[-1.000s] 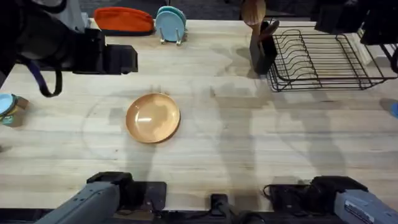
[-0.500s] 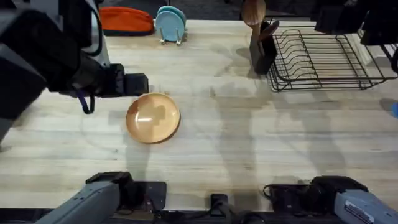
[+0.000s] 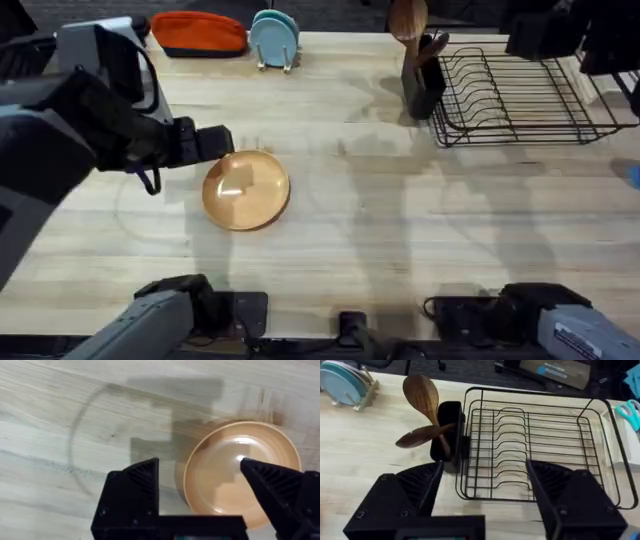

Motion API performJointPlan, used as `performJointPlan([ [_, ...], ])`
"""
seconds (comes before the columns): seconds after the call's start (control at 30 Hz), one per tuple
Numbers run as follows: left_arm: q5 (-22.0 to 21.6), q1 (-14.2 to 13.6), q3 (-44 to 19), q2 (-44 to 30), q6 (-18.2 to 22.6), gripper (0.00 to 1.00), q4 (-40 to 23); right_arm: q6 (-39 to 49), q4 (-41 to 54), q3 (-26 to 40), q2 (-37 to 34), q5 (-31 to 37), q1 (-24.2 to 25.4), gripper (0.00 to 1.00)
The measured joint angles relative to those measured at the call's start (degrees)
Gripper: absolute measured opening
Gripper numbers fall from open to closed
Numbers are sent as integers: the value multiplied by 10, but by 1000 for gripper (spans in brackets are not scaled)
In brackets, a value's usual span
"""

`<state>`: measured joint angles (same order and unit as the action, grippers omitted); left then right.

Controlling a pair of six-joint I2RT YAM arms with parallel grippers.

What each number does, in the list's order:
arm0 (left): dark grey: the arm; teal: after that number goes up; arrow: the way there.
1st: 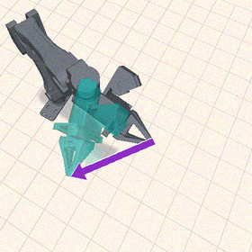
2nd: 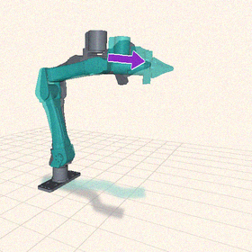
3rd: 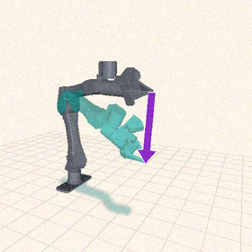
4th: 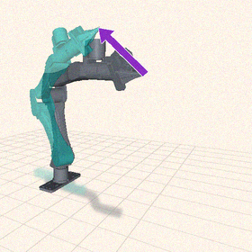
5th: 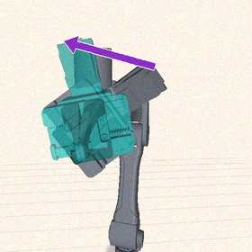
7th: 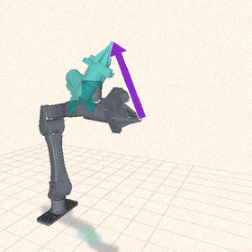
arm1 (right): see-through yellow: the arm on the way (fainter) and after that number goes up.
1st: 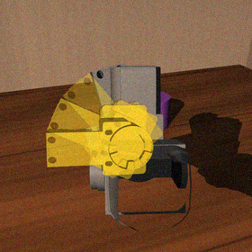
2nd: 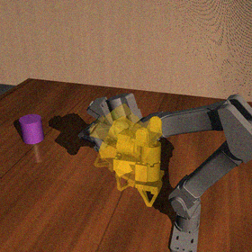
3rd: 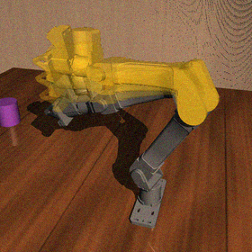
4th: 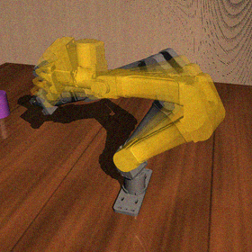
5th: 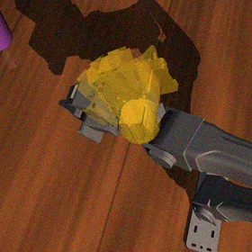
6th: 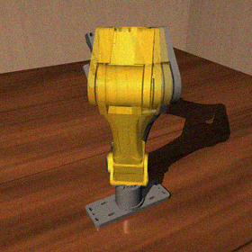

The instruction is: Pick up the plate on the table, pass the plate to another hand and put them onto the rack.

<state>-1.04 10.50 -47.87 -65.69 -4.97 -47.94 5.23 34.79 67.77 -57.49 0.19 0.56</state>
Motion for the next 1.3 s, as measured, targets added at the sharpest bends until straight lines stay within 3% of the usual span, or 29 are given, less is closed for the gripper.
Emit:
performJointPlan([
  [0.23,16,0,47,0,0,994,35,4,0,0,0,0,0,998],
  [0.4,19,0,48,-30,-2,994,41,4,0,0,0,0,0,998],
  [0.43,20,0,48,-69,-3,993,45,6,0,0,0,0,0,998],
  [0.57,26,0,48,-110,-6,993,58,6,0,0,-24,0,0,998],
  [1.1,30,0,41,-145,-11,994,85,6,0,1,-24,0,0,998],
  [1.23,32,0,41,-145,-13,840,87,6,0,1,-24,0,0,998],
  [1.27,34,0,41,-145,-15,739,88,6,0,1,-23,0,0,998],
  [1.3,39,0,41,-145,-15,510,95,6,0,1,-23,0,0,998],
])
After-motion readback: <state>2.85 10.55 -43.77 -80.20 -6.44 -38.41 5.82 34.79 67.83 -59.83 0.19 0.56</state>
